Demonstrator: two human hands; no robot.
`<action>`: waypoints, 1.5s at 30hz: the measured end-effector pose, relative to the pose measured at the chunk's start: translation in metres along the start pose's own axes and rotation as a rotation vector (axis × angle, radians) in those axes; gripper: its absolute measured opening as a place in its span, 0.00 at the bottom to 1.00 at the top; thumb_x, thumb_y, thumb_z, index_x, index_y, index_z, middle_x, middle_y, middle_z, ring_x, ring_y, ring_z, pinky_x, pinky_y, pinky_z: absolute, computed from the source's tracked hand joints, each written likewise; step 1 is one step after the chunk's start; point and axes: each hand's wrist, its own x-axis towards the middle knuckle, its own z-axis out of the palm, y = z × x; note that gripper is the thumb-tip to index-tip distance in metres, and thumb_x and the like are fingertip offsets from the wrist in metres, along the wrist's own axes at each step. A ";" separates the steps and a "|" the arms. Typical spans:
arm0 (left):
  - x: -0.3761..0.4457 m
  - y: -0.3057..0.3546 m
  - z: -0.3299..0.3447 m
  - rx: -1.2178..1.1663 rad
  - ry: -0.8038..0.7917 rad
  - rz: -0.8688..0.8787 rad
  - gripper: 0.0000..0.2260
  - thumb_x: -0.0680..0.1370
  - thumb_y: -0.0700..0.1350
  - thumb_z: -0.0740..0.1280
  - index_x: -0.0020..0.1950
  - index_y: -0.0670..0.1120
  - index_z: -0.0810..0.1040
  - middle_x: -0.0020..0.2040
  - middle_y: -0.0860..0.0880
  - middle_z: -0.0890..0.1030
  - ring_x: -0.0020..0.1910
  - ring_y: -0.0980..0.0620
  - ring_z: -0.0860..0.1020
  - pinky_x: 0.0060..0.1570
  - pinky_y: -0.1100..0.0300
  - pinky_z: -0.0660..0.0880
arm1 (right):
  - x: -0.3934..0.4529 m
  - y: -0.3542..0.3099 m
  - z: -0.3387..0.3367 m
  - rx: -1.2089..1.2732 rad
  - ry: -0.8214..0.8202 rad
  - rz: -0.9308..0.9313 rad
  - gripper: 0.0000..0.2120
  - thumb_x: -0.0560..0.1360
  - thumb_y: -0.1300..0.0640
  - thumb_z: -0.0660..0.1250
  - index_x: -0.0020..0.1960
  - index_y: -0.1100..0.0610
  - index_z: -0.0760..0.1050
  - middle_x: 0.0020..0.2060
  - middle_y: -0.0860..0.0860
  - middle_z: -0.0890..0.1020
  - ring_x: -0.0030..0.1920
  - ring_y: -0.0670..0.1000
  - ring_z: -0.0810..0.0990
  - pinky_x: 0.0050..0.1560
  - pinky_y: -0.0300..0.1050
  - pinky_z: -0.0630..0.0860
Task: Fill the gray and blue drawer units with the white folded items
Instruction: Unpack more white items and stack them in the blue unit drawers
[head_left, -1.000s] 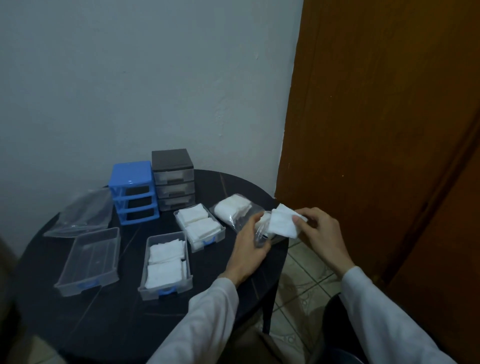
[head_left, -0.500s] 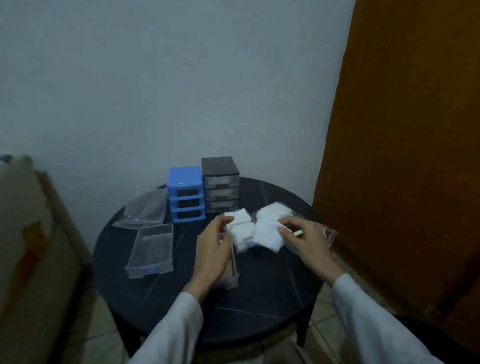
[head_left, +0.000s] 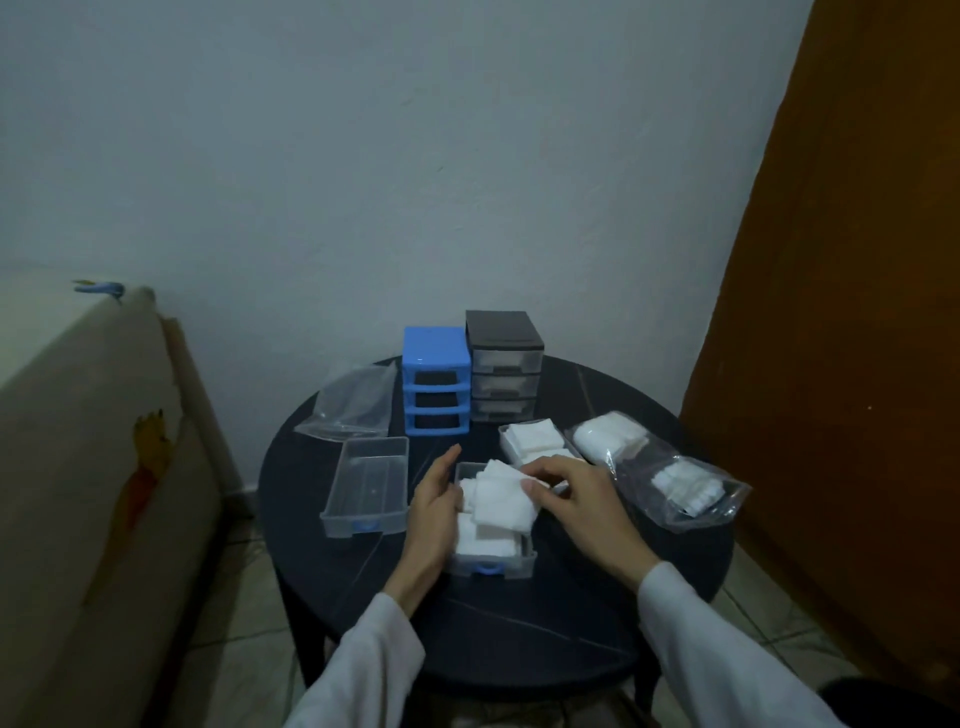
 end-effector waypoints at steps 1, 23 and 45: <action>0.002 -0.001 -0.001 -0.041 -0.005 -0.024 0.22 0.79 0.33 0.55 0.71 0.49 0.66 0.70 0.47 0.69 0.66 0.50 0.70 0.67 0.47 0.68 | 0.002 -0.001 0.002 -0.002 0.001 0.000 0.06 0.75 0.60 0.67 0.49 0.54 0.81 0.45 0.48 0.83 0.46 0.45 0.78 0.45 0.35 0.72; -0.002 -0.001 0.000 -0.113 -0.011 -0.096 0.21 0.80 0.32 0.53 0.71 0.45 0.65 0.70 0.46 0.69 0.66 0.51 0.70 0.66 0.54 0.68 | 0.011 -0.005 0.011 -0.342 -0.313 -0.004 0.10 0.75 0.56 0.67 0.55 0.52 0.80 0.48 0.46 0.80 0.46 0.43 0.76 0.48 0.35 0.72; -0.004 0.000 0.000 -0.114 -0.017 -0.076 0.21 0.79 0.31 0.53 0.71 0.42 0.65 0.68 0.46 0.71 0.63 0.52 0.71 0.65 0.57 0.68 | -0.001 -0.021 0.025 -0.660 -0.248 -0.165 0.05 0.77 0.50 0.61 0.50 0.50 0.70 0.43 0.44 0.74 0.46 0.46 0.71 0.60 0.45 0.62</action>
